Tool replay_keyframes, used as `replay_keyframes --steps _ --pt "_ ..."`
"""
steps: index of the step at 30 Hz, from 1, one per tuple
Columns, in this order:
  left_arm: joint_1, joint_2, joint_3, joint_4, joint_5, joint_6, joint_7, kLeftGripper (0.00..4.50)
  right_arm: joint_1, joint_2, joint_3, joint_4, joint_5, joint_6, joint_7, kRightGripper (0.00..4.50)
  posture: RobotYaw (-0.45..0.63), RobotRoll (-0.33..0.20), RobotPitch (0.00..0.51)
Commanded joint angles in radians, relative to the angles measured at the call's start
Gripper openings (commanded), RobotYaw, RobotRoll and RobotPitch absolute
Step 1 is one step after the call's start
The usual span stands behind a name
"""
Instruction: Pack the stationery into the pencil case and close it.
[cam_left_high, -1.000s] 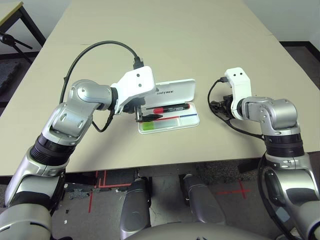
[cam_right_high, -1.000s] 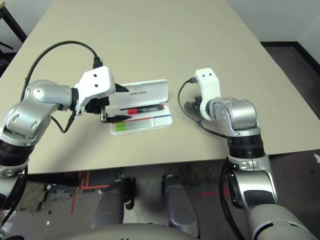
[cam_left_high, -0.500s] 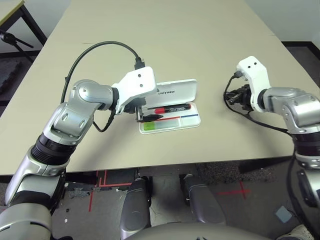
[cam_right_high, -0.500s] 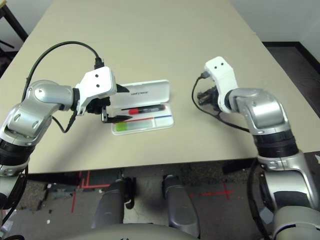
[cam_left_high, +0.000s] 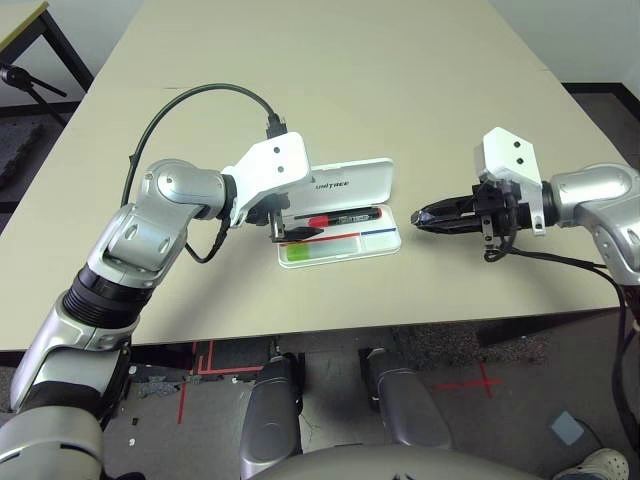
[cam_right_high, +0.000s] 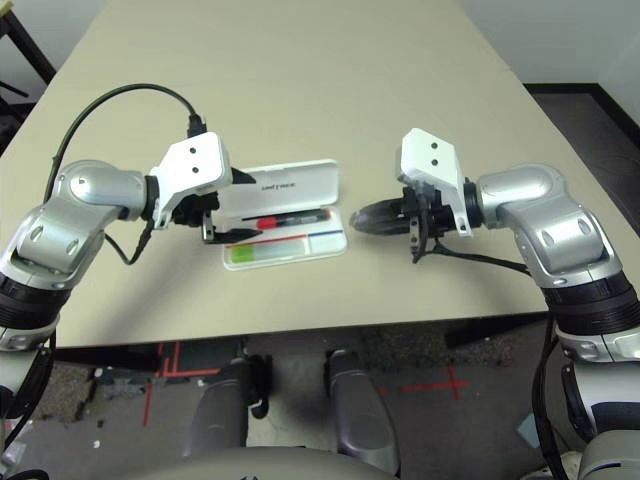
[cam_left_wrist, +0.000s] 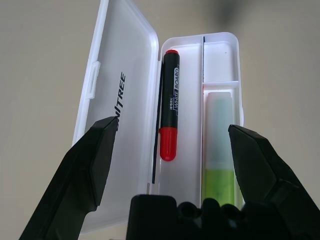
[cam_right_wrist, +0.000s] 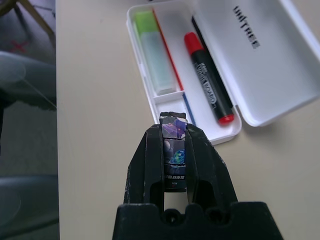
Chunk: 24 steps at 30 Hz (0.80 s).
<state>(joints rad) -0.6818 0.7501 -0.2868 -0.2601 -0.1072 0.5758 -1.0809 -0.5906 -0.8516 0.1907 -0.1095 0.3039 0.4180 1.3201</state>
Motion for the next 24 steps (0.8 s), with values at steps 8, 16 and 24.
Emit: replay_keyframes --steps 8,16,24 --pt "0.014 0.003 -0.013 -0.012 0.012 -0.008 0.007 4.5 -0.08 0.099 0.125 0.151 -0.16 -0.238 0.03 0.31 -0.17 0.0 0.185" --pt "0.027 0.005 -0.007 -0.026 0.012 0.008 0.024 4.5 -0.122 0.168 0.172 0.257 -0.241 -0.358 0.033 0.31 -0.15 0.0 0.184" --pt "0.033 0.01 -0.004 -0.038 0.011 0.017 0.028 4.5 -0.124 0.217 0.19 0.27 -0.282 -0.374 0.028 0.31 -0.14 0.0 0.183"
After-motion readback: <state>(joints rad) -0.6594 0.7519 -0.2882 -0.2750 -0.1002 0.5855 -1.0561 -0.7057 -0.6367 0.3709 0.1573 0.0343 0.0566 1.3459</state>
